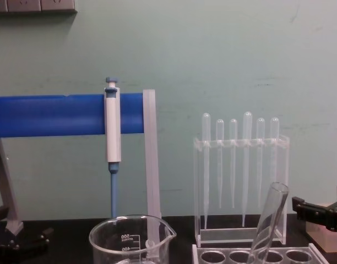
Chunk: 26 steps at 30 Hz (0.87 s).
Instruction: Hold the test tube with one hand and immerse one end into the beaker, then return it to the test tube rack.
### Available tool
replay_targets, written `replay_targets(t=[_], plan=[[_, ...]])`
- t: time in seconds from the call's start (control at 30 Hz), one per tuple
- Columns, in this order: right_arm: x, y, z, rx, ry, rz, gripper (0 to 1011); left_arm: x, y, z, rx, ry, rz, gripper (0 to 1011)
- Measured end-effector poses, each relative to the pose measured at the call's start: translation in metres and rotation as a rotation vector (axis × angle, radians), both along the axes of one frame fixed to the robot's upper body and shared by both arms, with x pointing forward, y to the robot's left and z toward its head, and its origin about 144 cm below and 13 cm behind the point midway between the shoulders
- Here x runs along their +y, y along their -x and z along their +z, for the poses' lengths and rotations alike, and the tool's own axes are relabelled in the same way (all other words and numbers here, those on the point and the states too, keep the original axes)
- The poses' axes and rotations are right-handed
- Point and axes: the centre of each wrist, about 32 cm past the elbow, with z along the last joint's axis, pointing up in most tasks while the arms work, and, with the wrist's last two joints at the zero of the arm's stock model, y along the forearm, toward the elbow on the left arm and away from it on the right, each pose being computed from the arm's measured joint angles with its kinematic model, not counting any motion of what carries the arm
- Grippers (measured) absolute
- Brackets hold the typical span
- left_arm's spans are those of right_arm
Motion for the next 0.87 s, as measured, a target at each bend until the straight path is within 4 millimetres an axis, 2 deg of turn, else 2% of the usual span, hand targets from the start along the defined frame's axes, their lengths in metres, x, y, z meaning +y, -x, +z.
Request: replay_targets(t=[0.87], plan=[[0.0000, 0.0000, 0.0001, 0.000, 0.001, -0.001, 1000, 0.0000, 0.0000, 0.0000, 0.000, 0.000, 0.000, 1000]])
